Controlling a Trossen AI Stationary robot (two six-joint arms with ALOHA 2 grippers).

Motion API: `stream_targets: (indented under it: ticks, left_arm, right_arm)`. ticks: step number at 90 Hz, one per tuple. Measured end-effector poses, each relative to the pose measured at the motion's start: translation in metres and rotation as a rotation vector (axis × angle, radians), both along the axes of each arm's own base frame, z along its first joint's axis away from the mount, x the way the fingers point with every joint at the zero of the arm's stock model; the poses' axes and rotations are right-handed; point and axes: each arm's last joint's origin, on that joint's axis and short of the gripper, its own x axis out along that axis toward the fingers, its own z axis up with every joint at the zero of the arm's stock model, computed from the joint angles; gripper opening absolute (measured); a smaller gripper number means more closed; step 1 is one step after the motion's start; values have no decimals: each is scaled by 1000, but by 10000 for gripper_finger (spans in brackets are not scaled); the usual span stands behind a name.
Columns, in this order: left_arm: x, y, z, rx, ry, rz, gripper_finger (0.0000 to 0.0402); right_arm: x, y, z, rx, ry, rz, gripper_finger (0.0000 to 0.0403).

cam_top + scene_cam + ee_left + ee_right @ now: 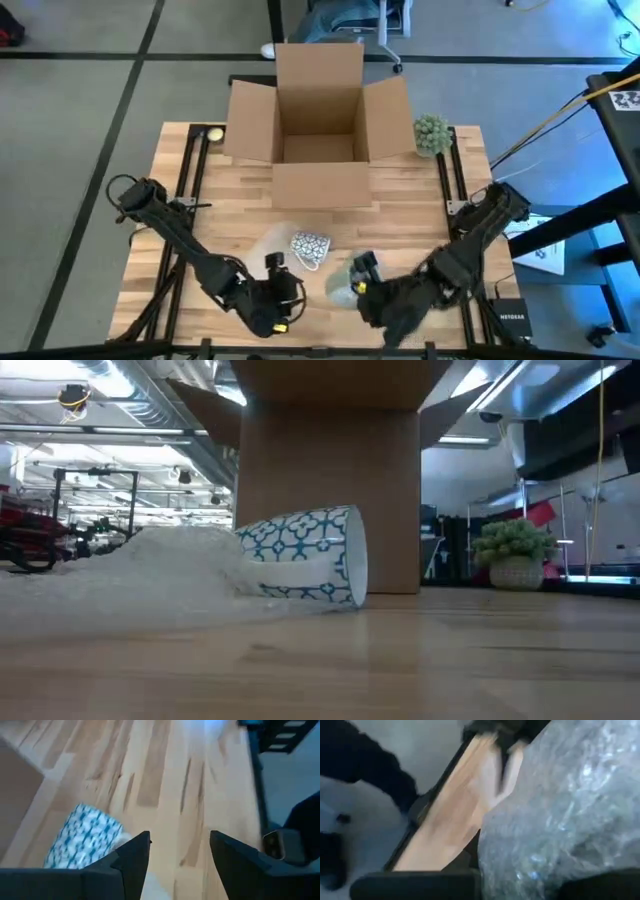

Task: Wrap mug
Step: Put the wrapped green mug into the brown cardboard box

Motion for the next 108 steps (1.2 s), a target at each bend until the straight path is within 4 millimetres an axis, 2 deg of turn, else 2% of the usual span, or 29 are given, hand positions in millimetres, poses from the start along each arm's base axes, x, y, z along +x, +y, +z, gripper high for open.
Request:
stream_targets:
  ticks: [9, 17, 28, 39, 47, 55, 66, 72, 81, 108]
  left_arm:
    - [-8, -5, -2, -2, 1, 18, 191]
    - [-17, -11, -9, 19, 7, 26, 191]
    - [-27, -14, -22, 42, 13, 54, 191]
    - [-31, -7, -36, 77, 6, 113, 191]
    - [-33, -1, -47, 114, -3, 165, 191]
    - [-34, 4, -54, 125, -3, 193, 191]
    - [-35, 9, -63, 136, 16, 208, 191]
    - [-36, 10, -65, 140, 20, 210, 192]
    - [-37, 11, -67, 154, 31, 203, 192]
    - [-35, 13, -67, 196, 47, 169, 192]
  right_arm:
    - [11, -31, 26, -38, -80, -11, 19]
    - [24, -69, 45, -69, -137, -70, 19]
    - [41, -135, 63, -107, -187, -231, 19]
    - [49, -214, 75, -101, -223, -434, 19]
    - [48, -272, 73, -75, -228, -581, 19]
    - [48, -324, 59, -11, -221, -692, 19]
    - [51, -377, 17, 135, -158, -772, 18]
    - [55, -392, -15, 206, -92, -793, 17]
    - [61, -397, -55, 262, -36, -790, 17]
    - [57, -393, -130, 305, 61, -801, 17]
